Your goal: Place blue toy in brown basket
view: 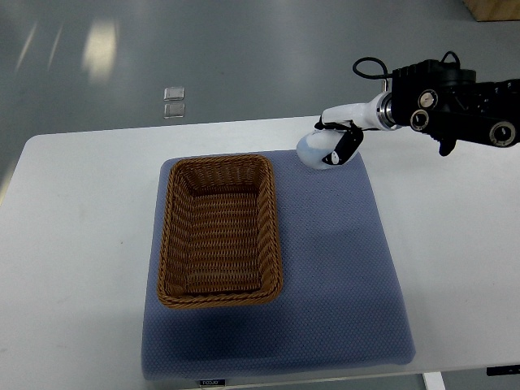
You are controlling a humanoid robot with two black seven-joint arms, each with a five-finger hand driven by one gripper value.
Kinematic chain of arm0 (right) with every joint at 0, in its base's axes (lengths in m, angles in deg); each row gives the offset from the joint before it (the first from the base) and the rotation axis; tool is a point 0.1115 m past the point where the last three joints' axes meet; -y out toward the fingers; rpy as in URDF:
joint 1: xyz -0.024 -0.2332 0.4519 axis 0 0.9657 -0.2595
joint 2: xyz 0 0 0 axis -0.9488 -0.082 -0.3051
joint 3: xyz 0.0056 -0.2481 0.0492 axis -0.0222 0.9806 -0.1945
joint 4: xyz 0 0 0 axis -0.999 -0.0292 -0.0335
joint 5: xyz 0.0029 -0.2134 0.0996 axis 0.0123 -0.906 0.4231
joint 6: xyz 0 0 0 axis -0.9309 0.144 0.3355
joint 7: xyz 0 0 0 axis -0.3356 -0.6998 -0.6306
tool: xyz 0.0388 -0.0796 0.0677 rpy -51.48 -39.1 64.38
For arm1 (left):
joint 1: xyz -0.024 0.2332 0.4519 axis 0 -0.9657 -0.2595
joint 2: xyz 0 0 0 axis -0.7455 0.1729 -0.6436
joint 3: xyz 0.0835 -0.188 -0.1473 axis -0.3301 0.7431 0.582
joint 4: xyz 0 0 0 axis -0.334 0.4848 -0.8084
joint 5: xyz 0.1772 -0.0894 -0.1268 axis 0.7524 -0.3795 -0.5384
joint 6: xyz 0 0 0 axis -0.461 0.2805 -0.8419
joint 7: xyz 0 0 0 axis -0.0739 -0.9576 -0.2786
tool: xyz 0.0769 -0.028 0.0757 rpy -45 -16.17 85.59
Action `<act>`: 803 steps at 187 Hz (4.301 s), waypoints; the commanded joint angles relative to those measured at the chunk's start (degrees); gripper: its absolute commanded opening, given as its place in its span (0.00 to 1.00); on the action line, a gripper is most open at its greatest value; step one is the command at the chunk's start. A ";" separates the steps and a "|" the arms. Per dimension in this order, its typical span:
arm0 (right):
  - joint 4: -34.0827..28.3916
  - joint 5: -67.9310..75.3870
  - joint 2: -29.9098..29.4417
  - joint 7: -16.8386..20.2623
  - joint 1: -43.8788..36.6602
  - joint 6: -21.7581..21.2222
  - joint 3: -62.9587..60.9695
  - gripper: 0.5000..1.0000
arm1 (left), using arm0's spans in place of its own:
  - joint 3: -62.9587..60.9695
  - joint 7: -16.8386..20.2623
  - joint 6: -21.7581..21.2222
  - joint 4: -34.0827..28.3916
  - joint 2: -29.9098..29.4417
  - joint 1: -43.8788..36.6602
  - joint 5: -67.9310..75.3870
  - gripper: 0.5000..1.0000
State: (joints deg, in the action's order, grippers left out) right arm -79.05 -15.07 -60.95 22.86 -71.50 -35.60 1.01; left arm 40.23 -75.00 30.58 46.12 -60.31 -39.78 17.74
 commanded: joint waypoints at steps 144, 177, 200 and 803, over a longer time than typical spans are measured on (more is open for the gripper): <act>12.49 5.70 -25.02 -0.20 -1.32 -0.62 2.07 0.00 | -0.17 0.00 0.09 1.37 0.00 0.00 0.17 1.00; 13.98 5.53 -25.02 -0.38 2.37 -0.01 2.07 0.00 | -0.17 0.00 0.09 1.37 0.00 0.09 0.25 1.00; 14.07 5.44 -25.02 -0.64 3.61 0.52 2.07 0.00 | -0.17 0.00 0.09 1.37 0.00 0.09 0.17 1.00; 22.51 34.00 -21.07 -17.08 53.18 -0.80 -80.81 0.81 | -0.08 0.00 -0.09 1.37 0.00 0.00 0.17 1.00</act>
State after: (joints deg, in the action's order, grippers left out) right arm -58.04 16.89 -81.55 7.80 -19.20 -36.09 -79.74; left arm 40.15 -75.00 30.49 47.42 -60.31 -39.78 17.91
